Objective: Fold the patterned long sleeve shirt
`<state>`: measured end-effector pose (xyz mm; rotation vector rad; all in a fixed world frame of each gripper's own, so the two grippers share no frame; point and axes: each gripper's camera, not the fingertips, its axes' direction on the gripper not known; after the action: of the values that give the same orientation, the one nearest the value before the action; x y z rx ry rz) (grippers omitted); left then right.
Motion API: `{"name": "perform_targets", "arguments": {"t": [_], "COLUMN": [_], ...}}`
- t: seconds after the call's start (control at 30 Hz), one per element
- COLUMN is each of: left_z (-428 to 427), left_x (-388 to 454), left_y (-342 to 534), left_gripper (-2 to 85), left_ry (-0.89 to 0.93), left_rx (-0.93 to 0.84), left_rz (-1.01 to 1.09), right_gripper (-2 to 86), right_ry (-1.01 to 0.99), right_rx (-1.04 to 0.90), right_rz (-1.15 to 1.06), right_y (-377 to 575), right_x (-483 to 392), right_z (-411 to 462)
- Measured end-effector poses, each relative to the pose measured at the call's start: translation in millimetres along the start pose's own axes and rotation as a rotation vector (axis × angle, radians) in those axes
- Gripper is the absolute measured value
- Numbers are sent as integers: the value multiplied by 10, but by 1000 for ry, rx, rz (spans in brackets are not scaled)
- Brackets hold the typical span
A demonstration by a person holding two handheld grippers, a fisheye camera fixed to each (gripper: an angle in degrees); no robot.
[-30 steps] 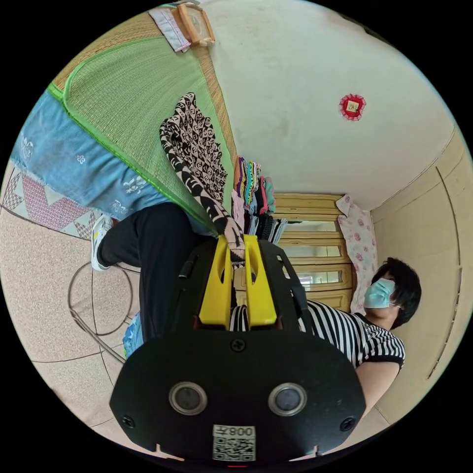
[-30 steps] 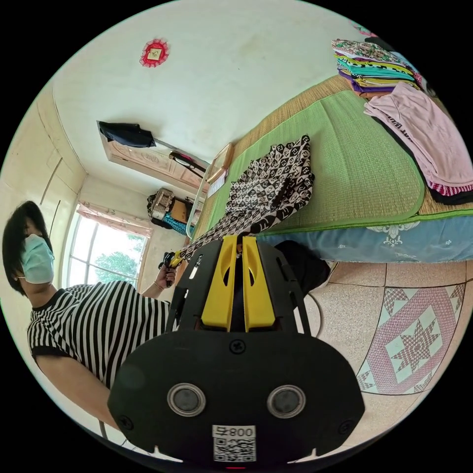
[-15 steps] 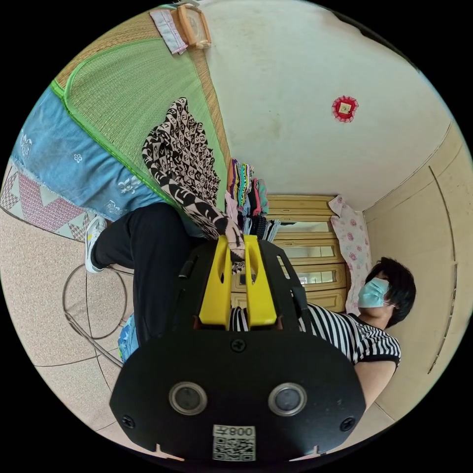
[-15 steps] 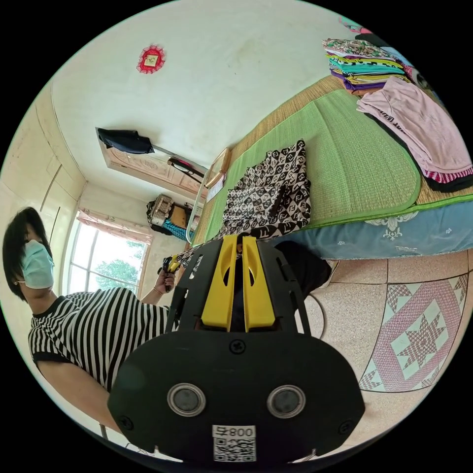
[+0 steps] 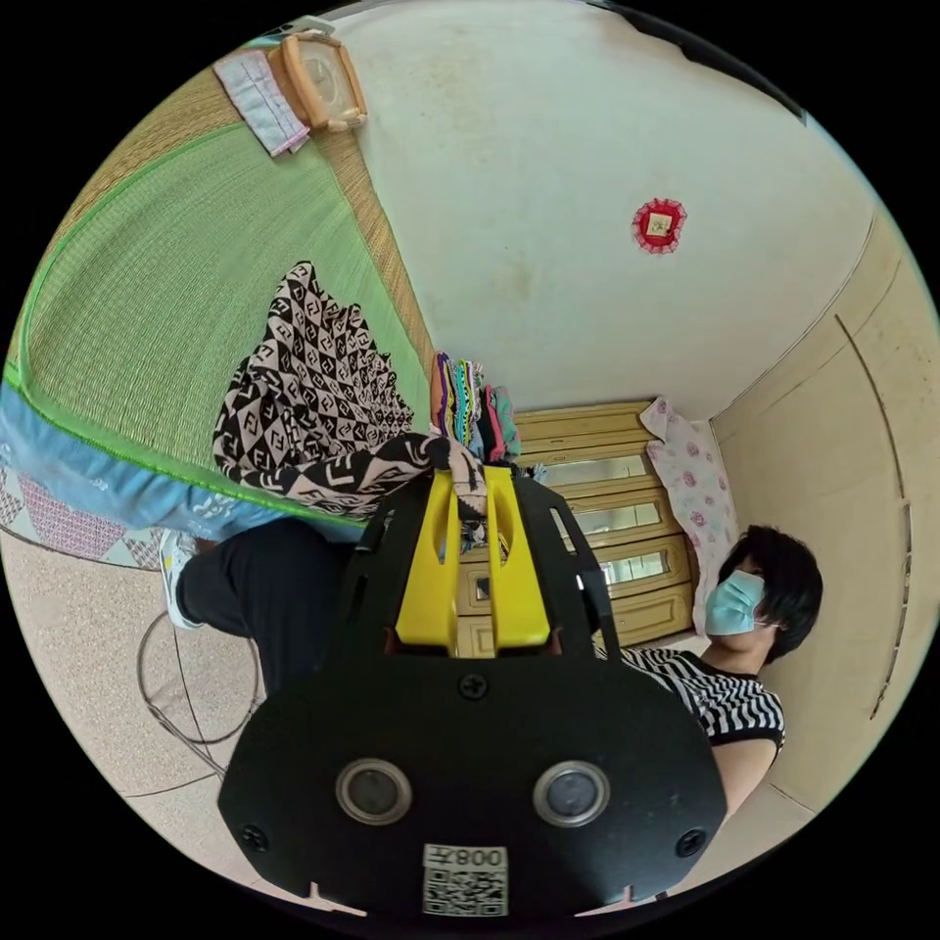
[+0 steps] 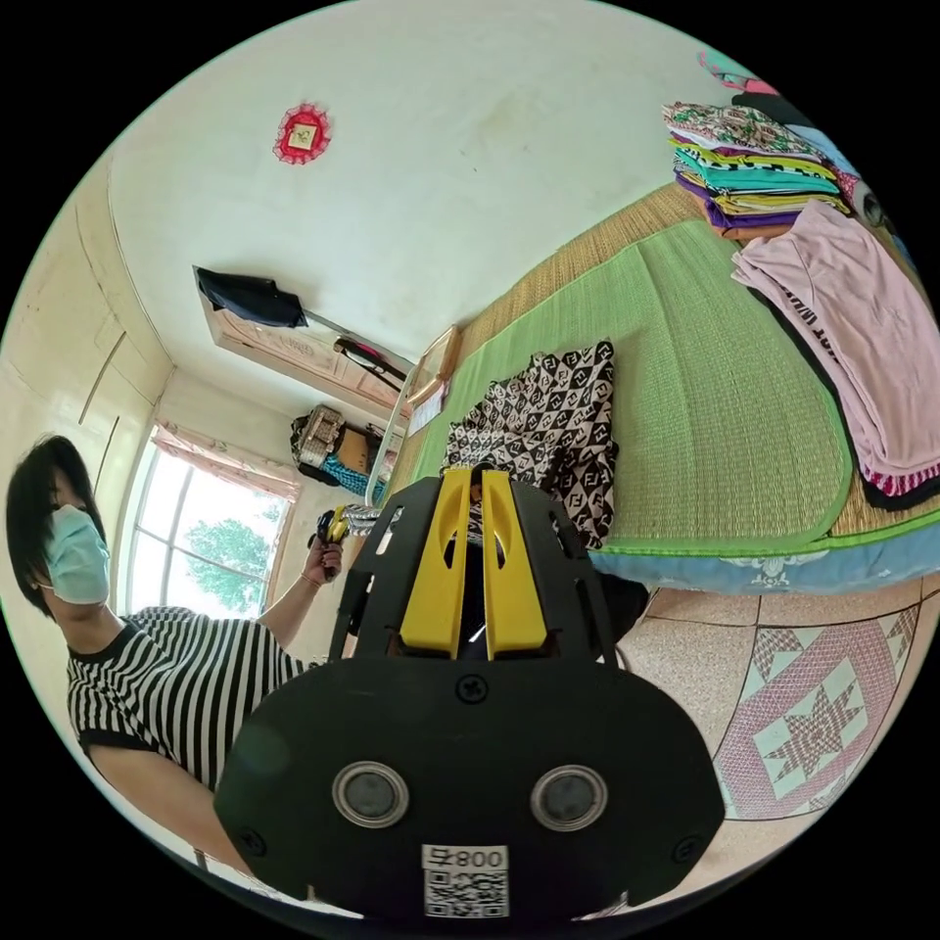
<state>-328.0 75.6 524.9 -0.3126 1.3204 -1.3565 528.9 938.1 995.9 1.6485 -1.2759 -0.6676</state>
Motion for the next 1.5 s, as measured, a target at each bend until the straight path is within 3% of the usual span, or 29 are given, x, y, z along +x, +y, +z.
{"name": "perform_targets", "arguments": {"t": [0.5,0.87,1.5], "left_z": [674,1141,1628], "left_x": [69,-266,-538], "left_y": [-1823,-2998,-3973], "left_gripper": [54,55,67], "left_ry": [-60,-156,-209], "left_rx": [42,56,72], "left_rz": [-57,-171,-257], "right_gripper": [17,16,18], "right_ry": [34,103,72], "right_rx": [-50,-170,-210], "right_rz": [39,144,272], "right_y": [-1728,-2707,-2856], "right_x": [1577,3326,5456], "right_z": [833,1873,2641]}}
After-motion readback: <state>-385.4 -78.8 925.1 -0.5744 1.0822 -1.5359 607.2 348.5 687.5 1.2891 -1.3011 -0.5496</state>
